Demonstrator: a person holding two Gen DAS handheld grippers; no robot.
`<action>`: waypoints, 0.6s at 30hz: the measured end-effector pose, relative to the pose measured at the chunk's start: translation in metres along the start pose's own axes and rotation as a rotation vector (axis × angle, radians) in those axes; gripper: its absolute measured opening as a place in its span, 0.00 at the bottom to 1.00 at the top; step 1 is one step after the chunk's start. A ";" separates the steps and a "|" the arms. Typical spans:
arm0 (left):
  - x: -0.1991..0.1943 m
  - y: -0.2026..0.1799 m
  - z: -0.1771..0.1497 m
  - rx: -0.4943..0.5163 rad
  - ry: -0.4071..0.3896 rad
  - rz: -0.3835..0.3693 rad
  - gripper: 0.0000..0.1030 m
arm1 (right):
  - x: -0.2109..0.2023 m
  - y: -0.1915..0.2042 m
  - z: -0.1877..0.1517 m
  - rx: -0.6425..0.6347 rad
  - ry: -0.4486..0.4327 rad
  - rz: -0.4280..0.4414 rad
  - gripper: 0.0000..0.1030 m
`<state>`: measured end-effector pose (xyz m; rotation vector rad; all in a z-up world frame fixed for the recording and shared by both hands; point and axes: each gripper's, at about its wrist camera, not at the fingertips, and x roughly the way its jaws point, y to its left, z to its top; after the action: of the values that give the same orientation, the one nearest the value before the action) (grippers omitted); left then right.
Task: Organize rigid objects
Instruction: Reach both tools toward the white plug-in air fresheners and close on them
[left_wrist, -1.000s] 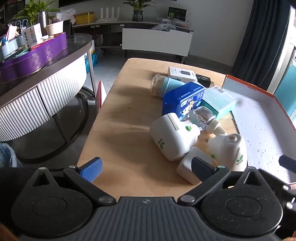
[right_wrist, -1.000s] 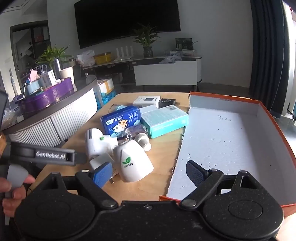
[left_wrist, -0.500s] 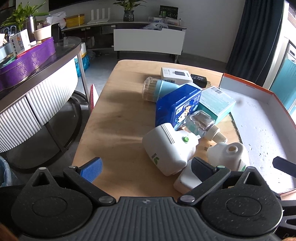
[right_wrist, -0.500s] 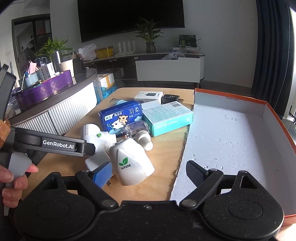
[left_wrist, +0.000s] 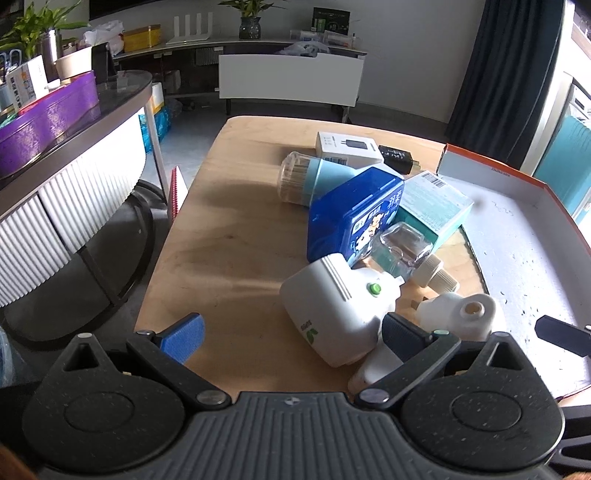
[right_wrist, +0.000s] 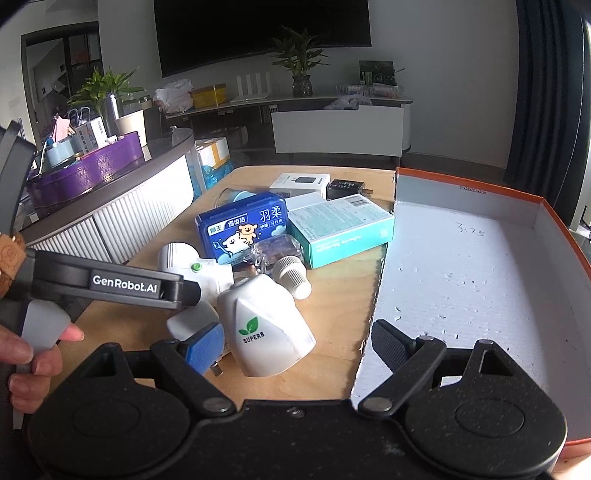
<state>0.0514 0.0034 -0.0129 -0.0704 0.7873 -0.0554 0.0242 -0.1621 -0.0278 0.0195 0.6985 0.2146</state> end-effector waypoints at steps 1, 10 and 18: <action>0.002 -0.001 0.001 0.007 0.001 -0.002 1.00 | 0.001 0.000 0.000 -0.001 0.006 0.000 0.99; 0.024 -0.005 0.004 0.062 0.041 -0.089 0.95 | 0.016 0.003 0.001 -0.008 0.029 -0.007 0.99; 0.028 -0.012 -0.004 0.137 -0.003 -0.084 0.69 | 0.035 0.005 0.006 -0.023 0.046 -0.030 0.97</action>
<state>0.0682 -0.0114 -0.0349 0.0264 0.7752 -0.1883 0.0536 -0.1495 -0.0452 -0.0180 0.7413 0.1947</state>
